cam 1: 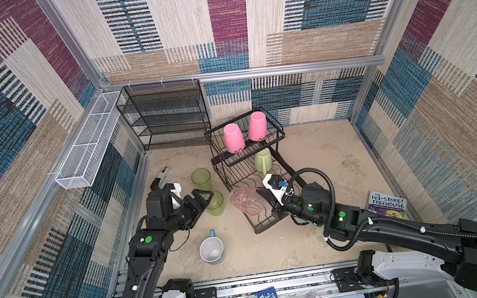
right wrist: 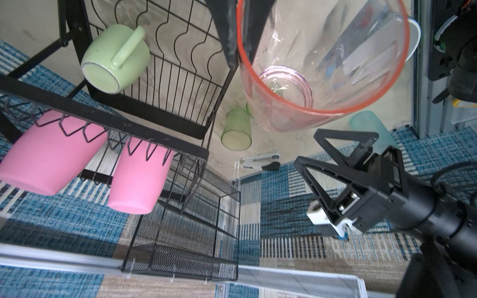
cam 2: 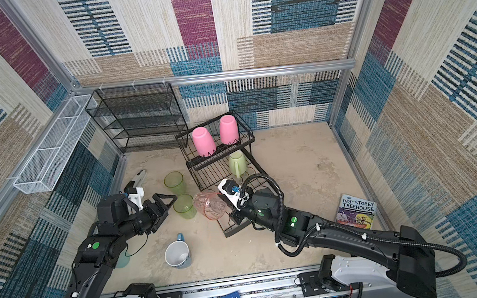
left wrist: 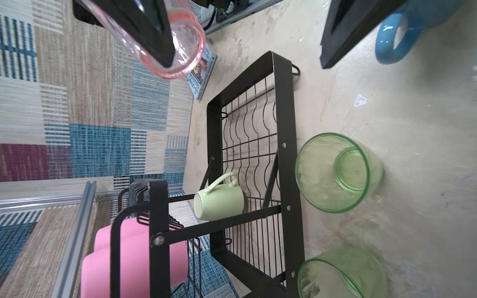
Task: Load cups into a dish rack
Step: Pick up the cup from the bottom-center of the table, then place the cup upside down at the dish rack.
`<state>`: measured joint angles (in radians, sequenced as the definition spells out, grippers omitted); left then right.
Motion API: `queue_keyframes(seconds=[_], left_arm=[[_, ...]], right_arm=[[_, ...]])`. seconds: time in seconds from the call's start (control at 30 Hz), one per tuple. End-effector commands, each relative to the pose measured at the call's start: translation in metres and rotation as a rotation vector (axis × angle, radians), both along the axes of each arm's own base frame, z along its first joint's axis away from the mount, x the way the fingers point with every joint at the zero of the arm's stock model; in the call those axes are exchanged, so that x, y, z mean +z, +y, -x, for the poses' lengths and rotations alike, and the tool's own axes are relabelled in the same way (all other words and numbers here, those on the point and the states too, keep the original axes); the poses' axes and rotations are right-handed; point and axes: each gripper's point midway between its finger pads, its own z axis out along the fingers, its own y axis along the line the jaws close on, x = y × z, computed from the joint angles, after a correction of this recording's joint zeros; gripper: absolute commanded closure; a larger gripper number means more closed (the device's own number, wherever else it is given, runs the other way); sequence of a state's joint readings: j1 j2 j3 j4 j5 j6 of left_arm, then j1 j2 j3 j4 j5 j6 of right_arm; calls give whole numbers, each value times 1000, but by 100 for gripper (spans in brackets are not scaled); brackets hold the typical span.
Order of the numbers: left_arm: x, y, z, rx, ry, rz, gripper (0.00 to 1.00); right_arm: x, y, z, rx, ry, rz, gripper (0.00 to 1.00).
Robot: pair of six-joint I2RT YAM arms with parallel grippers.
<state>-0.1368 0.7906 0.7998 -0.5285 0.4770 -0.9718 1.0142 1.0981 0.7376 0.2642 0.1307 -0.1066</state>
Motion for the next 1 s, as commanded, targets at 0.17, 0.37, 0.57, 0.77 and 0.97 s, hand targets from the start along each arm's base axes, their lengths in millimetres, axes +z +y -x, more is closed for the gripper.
queue_keyframes(seconds=[0.17, 0.37, 0.57, 0.77, 0.97], left_arm=[[33, -19, -16, 58, -4, 331, 5], [38, -20, -21, 121, 50, 480, 4], [35, -23, -27, 150, 105, 561, 5], [35, -34, -23, 95, 147, 611, 6], [38, -38, -21, 69, 140, 623, 6]], right_arm=[[47, -1, -1, -3, -135, -244, 100], [45, 2, -3, 4, -158, -290, 100], [40, 13, -7, 25, -153, -303, 100], [37, 26, -11, 50, -142, -307, 100], [29, 37, -14, 73, -112, -291, 100]])
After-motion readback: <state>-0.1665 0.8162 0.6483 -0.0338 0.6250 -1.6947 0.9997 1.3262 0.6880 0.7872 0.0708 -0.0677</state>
